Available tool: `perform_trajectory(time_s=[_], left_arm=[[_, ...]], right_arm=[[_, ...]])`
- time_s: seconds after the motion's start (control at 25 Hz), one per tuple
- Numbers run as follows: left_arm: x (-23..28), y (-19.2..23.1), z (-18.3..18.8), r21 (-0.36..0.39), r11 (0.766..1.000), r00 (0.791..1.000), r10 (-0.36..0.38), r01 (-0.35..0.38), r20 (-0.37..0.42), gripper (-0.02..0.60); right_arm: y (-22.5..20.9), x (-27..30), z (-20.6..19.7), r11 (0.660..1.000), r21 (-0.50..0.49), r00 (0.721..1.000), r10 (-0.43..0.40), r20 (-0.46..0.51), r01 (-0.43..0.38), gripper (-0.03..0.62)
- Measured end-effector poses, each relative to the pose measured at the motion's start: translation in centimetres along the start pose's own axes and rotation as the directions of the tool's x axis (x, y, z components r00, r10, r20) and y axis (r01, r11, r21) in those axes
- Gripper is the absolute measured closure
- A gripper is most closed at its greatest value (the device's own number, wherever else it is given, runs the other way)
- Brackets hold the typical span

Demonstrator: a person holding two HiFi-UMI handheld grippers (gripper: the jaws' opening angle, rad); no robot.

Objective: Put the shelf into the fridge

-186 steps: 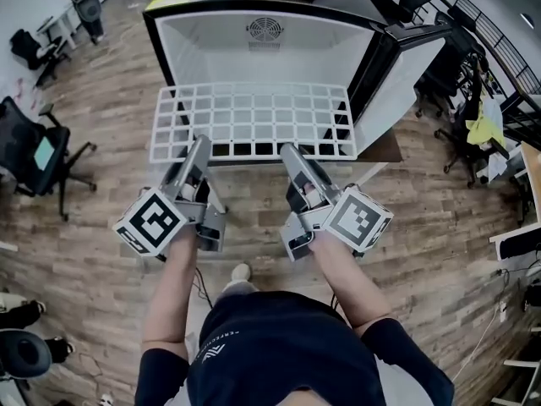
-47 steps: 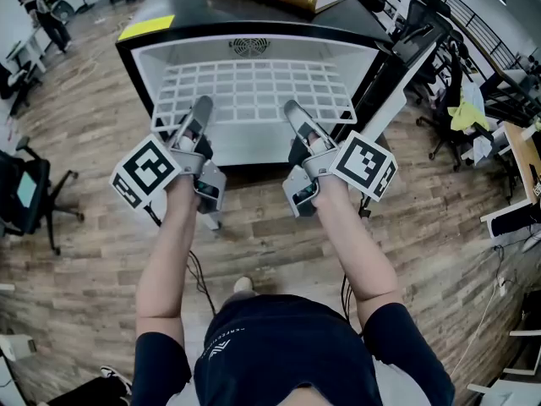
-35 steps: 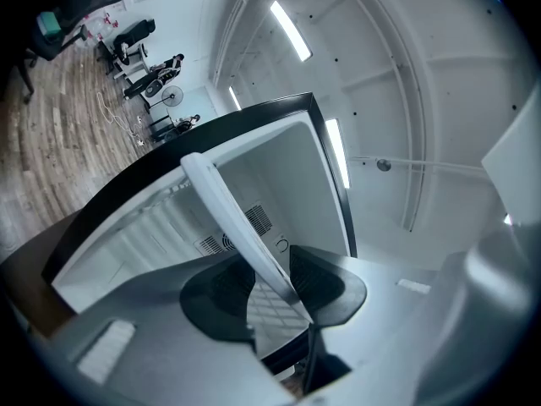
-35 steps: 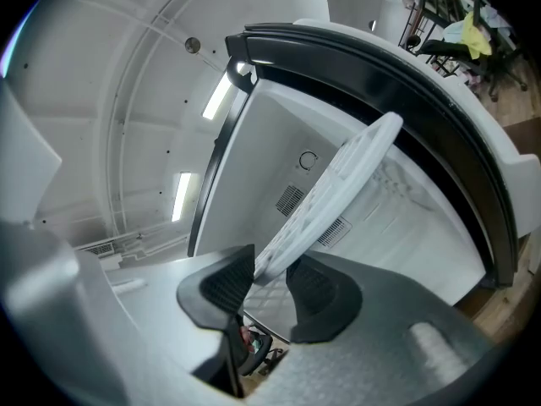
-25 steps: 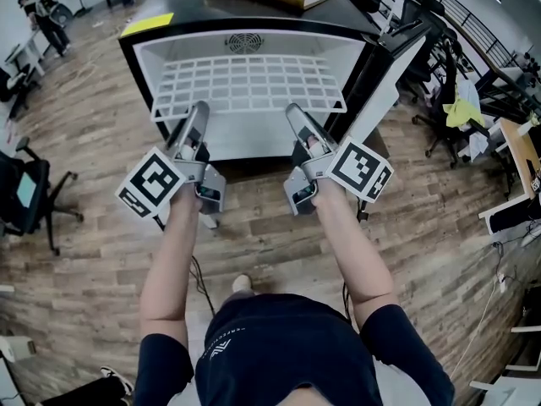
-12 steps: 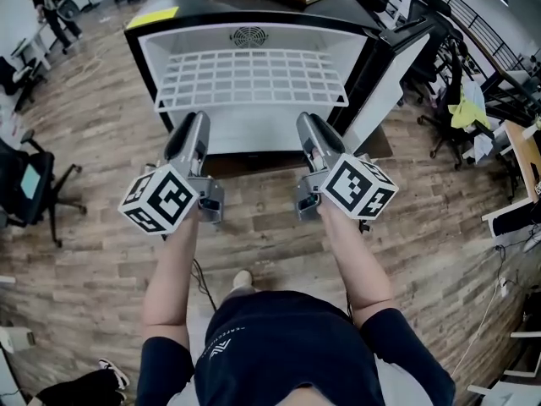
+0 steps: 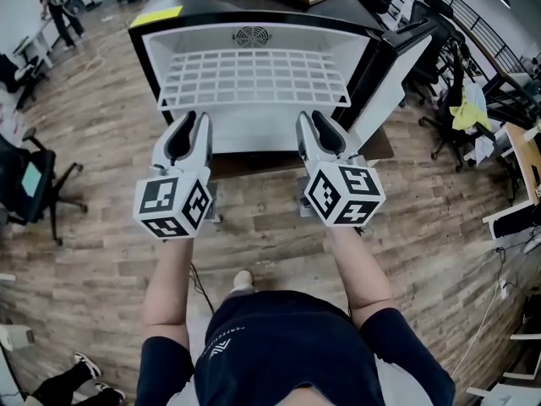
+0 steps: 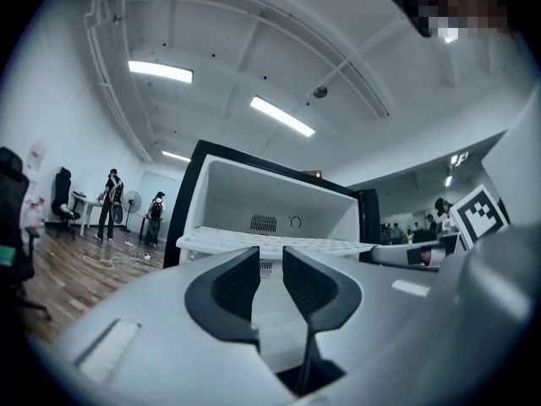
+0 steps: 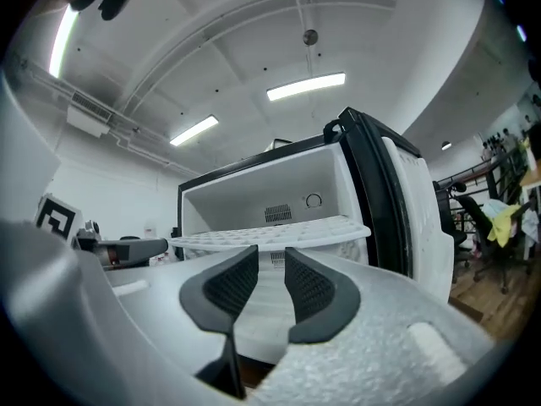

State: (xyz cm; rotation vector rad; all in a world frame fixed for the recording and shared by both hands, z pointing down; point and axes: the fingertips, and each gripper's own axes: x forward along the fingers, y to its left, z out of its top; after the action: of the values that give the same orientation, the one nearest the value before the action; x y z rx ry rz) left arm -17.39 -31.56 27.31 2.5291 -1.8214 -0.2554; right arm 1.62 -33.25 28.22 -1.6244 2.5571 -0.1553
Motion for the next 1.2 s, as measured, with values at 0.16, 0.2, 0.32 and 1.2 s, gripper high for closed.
perform_trajectory(time_s=[0.16,0.2,0.32,1.2], left_arm=[[0.1,0.3,-0.2,0.03,1.0,1.0,0.007,-0.006,-0.026,0.499],[0.2,0.3,-0.3,0.024,1.0,0.999,0.005,-0.004,-0.031,0.499],[0.5,0.6,-0.2,0.008,1.0,0.999,0.0,0.0,-0.033,0.499],[2.2,1.8,1.3,0.017,1.0,1.0,-0.014,0.014,-0.008,0.518]], right_arm=[[0.2,0.5,0.1,0.997,-0.075,1.0,-0.031,-0.005,0.03,0.499],[0.2,0.7,0.2,0.996,-0.085,0.999,-0.037,-0.005,0.037,0.5],[0.3,1.1,0.4,0.992,-0.112,0.999,-0.052,0.001,0.052,0.5],[-0.4,2.6,1.8,0.985,-0.146,0.996,-0.089,0.009,0.089,0.533]])
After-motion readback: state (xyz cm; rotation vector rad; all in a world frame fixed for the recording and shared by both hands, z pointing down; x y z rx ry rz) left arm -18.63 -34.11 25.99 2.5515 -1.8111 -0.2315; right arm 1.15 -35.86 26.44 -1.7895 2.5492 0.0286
